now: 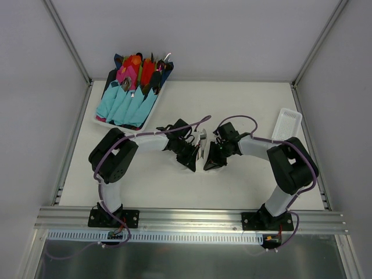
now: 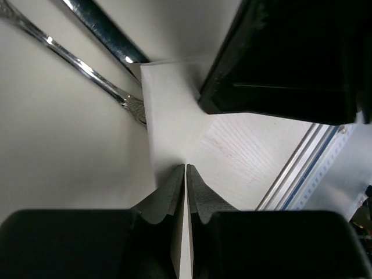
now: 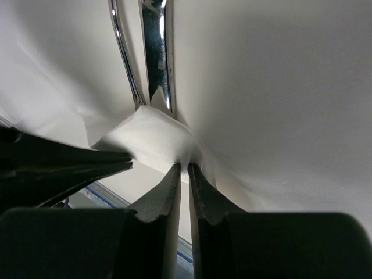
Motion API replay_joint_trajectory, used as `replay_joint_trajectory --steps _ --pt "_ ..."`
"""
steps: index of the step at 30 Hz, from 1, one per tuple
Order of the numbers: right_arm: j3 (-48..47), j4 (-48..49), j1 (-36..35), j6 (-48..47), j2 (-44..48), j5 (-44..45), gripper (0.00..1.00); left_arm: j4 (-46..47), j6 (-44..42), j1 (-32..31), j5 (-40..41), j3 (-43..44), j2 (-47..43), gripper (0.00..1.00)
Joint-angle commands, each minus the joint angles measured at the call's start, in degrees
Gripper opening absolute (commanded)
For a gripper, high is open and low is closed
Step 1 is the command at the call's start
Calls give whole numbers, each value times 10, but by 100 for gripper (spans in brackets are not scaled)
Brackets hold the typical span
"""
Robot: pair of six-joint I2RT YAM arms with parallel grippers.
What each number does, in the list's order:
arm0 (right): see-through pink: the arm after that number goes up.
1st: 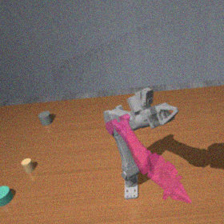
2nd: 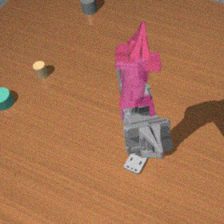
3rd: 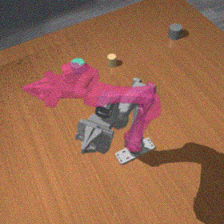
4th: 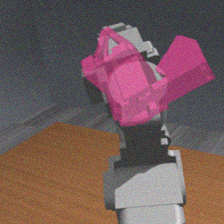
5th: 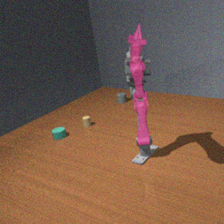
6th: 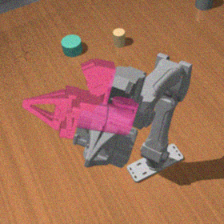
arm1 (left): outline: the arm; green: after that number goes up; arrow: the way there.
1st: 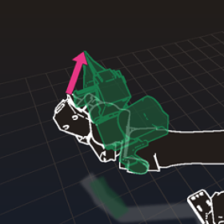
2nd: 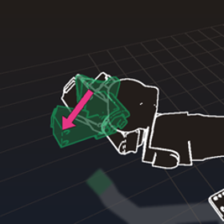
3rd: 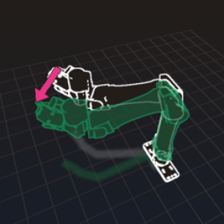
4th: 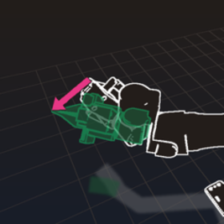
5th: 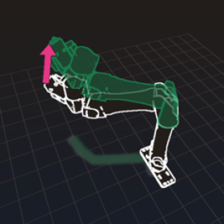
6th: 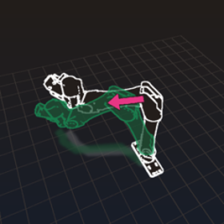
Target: Place the utensils on the paper napkin and roll it up
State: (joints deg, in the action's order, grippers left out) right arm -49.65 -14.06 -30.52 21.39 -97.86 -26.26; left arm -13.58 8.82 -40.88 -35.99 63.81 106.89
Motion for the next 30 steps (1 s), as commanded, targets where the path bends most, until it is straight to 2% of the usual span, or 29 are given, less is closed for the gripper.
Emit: replay_joint_trajectory --steps 1,11,22,30 --pt "3 -4 -2 -8 -14 26 13 -14 17 1 2 21 20 4" --pt "-1 -6 0 -14 -20 25 13 -14 36 26 3 6 58 1" --pt "-2 -8 0 -21 -19 24 13 -14 41 27 -13 29 10 3" --pt "-1 -9 1 -22 -17 22 13 -13 52 28 -5 46 43 3"
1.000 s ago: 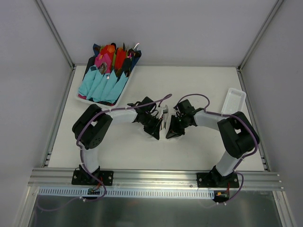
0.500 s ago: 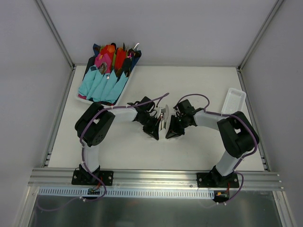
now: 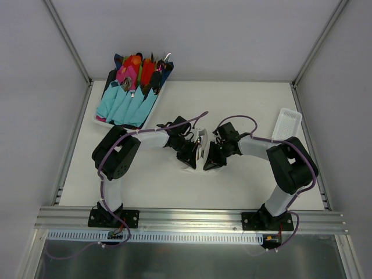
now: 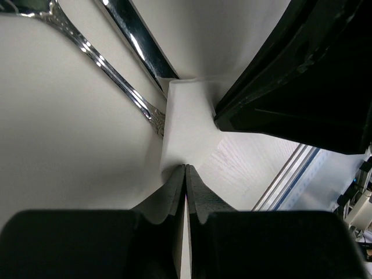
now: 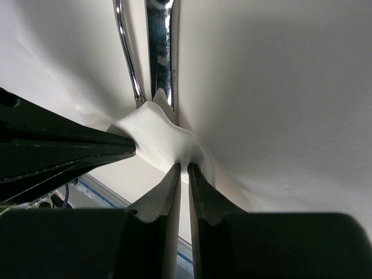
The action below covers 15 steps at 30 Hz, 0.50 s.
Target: Place the utensils on the paper napkin and roll it up
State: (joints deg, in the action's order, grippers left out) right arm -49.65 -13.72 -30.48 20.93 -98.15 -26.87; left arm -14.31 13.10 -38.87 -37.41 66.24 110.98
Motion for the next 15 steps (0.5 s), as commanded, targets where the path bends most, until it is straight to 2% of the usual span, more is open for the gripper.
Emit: replay_joint_trajectory --steps 1,15 --pt "-1 -12 0 -19 -14 28 13 -5 10 8 10 23 6 2" --pt "-12 -30 0 -22 0 28 15 -4 14 15 31 5 39 0"
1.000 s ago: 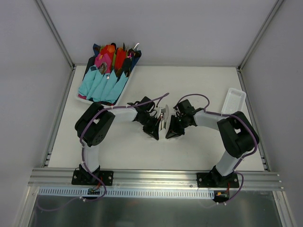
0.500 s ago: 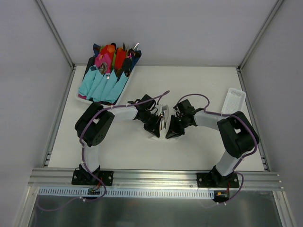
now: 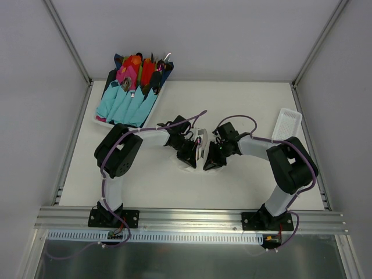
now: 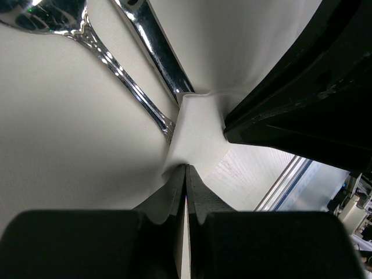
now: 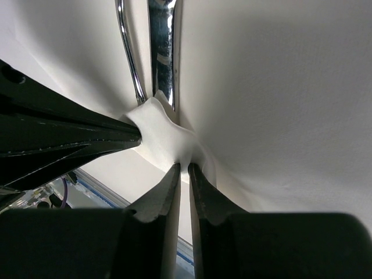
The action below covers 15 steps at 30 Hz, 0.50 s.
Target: Place the utensils on the paper napkin and roll it up
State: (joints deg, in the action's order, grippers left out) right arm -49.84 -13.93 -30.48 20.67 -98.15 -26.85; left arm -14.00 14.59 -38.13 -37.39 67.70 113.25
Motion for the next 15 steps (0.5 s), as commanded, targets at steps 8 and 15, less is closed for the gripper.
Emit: replay_joint_trajectory --steps 8,15 --pt "-9 -61 5 -32 26 53 16 -6 5 9 33 -13 21 0" --pt "11 -81 17 -53 19 79 16 -6 8 10 31 -13 22 0"
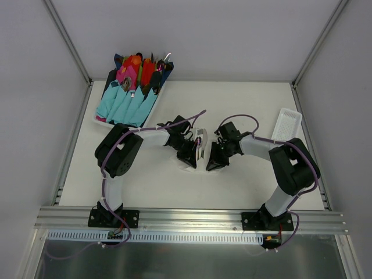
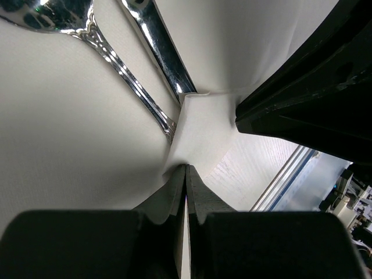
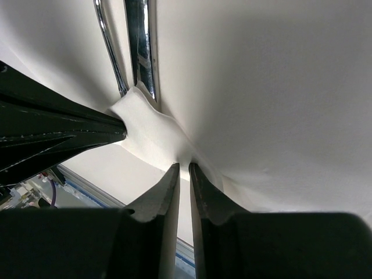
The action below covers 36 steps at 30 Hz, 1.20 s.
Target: Place the utensils on the paper napkin and roll it up
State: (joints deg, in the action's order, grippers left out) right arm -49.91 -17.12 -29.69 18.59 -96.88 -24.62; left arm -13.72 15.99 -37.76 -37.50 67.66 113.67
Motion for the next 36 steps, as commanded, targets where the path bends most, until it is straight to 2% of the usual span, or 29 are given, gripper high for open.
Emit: replay_joint_trajectory --steps 1,21,25,31,36 --pt "11 -53 10 -37 5 60 16 -8 -5 6 32 -13 18 0" --pt "28 -102 31 -79 24 118 17 -9 -6 8 35 -15 20 0" --pt "24 -104 37 -76 56 118 18 -9 -5 8 35 -14 23 0" --pt "12 -118 83 -76 99 123 25 -9 -5 8 31 -12 25 0" --pt "12 -116 137 -77 105 120 36 -9 -5 8 31 -11 26 0"
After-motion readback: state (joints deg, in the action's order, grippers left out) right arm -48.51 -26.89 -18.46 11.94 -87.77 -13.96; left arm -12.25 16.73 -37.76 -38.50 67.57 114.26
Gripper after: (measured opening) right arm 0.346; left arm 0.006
